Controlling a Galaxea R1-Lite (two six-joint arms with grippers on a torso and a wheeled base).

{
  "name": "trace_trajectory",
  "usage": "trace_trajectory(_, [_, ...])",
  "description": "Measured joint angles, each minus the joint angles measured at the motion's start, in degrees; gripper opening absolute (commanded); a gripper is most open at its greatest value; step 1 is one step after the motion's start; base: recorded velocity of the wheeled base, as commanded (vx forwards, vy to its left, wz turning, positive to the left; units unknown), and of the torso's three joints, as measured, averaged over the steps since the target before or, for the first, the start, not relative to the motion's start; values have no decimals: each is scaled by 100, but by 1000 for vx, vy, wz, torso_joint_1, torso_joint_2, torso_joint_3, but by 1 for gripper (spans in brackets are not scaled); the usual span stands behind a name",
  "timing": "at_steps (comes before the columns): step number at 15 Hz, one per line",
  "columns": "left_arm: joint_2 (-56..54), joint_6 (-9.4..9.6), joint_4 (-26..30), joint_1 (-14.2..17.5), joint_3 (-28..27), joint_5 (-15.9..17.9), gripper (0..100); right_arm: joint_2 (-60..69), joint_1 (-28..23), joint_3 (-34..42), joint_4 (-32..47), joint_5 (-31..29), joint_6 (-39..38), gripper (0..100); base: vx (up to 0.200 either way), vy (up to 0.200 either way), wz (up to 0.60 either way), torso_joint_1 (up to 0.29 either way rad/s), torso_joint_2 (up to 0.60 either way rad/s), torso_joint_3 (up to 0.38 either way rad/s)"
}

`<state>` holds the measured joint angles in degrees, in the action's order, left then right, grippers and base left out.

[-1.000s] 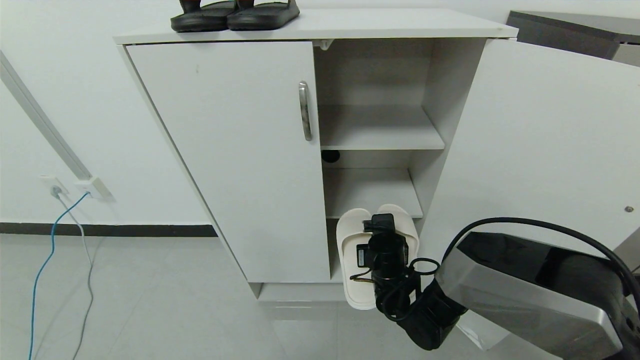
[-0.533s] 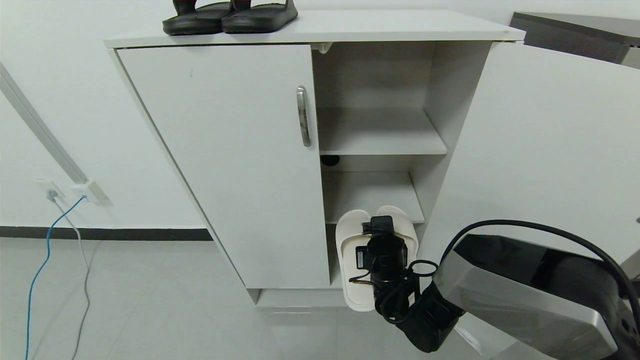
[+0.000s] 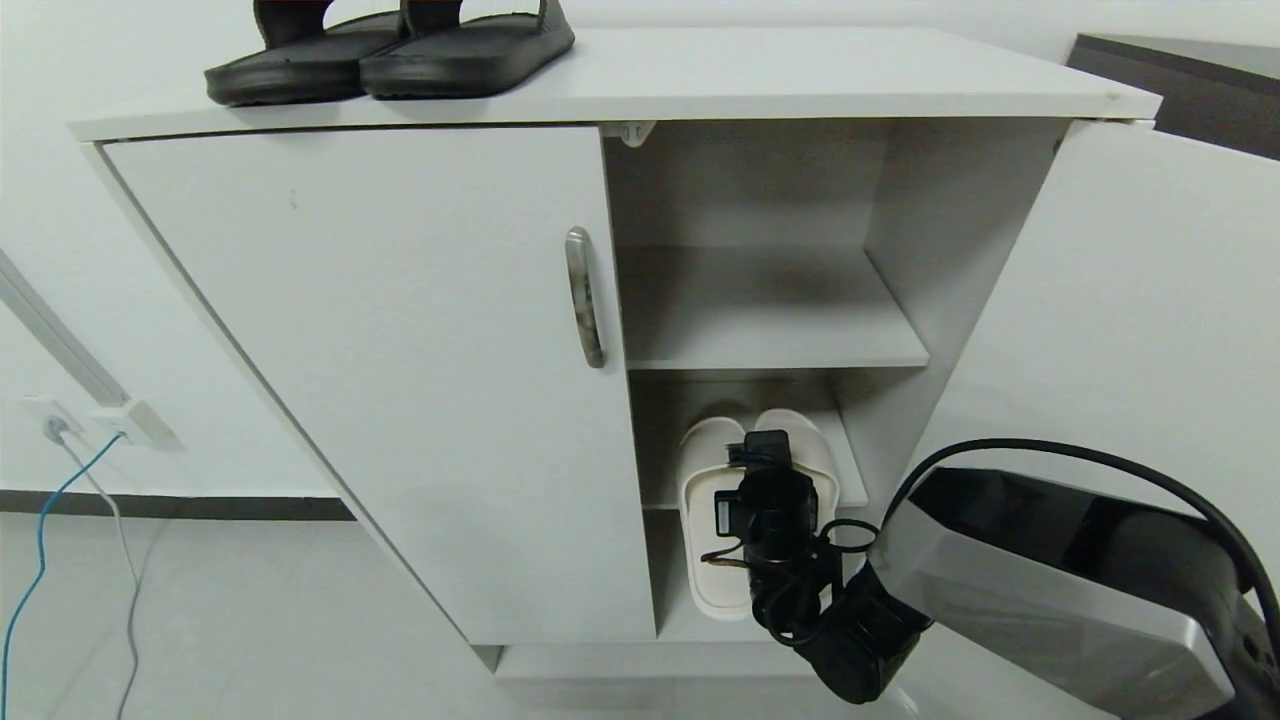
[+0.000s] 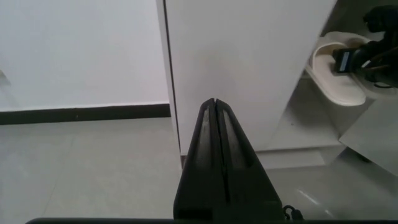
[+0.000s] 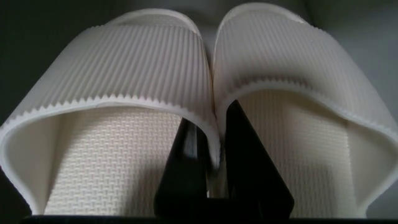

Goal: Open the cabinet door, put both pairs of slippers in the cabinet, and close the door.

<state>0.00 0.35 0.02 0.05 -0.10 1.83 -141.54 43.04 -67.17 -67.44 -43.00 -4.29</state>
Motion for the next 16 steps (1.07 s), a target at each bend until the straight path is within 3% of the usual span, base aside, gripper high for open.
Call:
trace_trajectory(5, [0,-9,-2,0,0,-52,0,-5,-110,-79,55,230,88,0,0,0,0,0,0,0])
trace_trajectory(8, [0,-11,-2,2,0,-52,0,-10,-247,-438,521,343,93,0,0,0,0,0,0,0])
trace_trajectory(16, [0,-11,-2,0,0,-52,0,-333,-661,-2291,1749,503,85,0,0,0,0,0,0,0])
